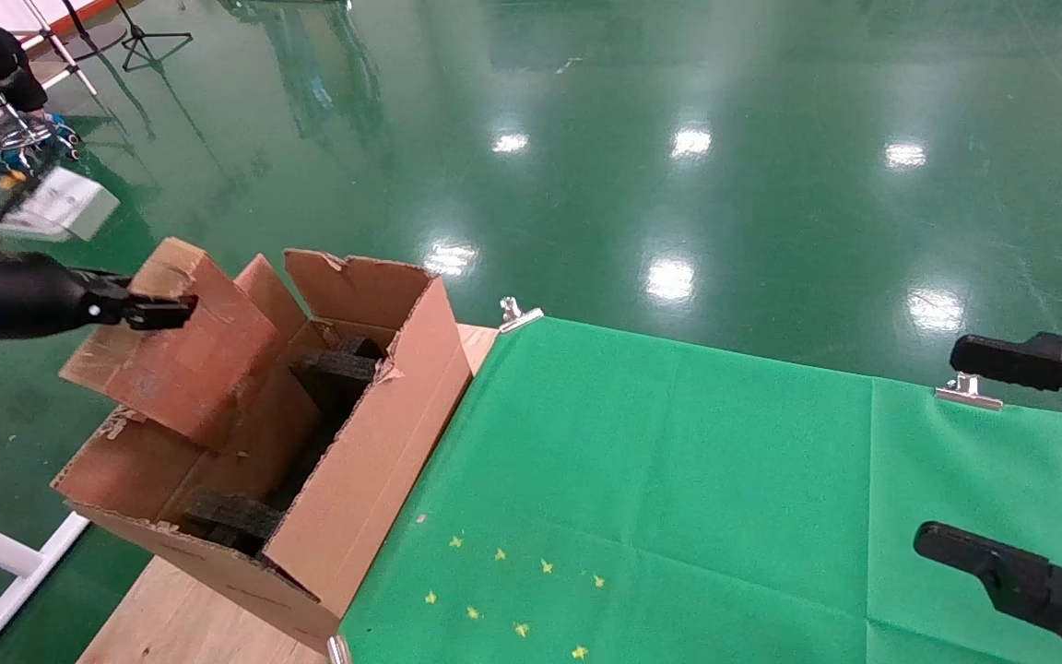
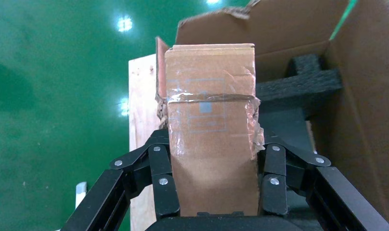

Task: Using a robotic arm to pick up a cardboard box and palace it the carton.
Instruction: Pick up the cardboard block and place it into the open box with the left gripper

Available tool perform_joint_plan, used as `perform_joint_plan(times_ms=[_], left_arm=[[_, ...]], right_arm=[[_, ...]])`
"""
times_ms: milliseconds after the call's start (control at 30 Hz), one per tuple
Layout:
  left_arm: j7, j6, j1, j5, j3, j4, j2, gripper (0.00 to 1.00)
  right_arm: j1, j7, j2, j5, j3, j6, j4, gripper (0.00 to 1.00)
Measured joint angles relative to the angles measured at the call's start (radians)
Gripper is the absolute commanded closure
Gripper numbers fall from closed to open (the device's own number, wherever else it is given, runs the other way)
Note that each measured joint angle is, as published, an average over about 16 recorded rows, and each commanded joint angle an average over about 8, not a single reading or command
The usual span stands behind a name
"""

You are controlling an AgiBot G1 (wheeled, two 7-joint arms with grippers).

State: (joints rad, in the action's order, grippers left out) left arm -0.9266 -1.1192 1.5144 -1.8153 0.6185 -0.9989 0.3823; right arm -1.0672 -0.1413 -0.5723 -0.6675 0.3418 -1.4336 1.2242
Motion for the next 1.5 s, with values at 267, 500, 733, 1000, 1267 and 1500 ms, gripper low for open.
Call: perform_joint_plan(times_ms=[267, 500, 733, 1000, 1267, 1500], left_arm=[[0.097, 0.099, -0.064, -0.002, 0.017, 0.166, 0.052, 1.0], [0.19, 0.156, -0.092, -0.001, 0.031, 0.314, 0.122, 1.0], [0.244, 0.206, -0.1, -0.009, 0.044, 0.47, 0.205, 1.0], [0.238, 0.252, -0.091, -0.026, 0.054, 0.608, 0.275, 0.18], [0.224, 0.262, -0.084, -0.033, 0.055, 0.654, 0.295, 0.0], [0.226, 0.255, -0.085, -0.036, 0.056, 0.645, 0.29, 0.0]], right_arm=[[0.0, 0.0, 0.0, 0.0, 0.0, 0.0, 0.0, 0.0], [0.0, 0.0, 0.0, 0.0, 0.0, 0.0, 0.0, 0.0], [0.0, 0.0, 0.0, 0.0, 0.0, 0.0, 0.0, 0.0], [0.0, 0.0, 0.0, 0.0, 0.0, 0.0, 0.0, 0.0], [0.0, 0.0, 0.0, 0.0, 0.0, 0.0, 0.0, 0.0], [0.0, 0.0, 0.0, 0.0, 0.0, 0.0, 0.0, 0.0]])
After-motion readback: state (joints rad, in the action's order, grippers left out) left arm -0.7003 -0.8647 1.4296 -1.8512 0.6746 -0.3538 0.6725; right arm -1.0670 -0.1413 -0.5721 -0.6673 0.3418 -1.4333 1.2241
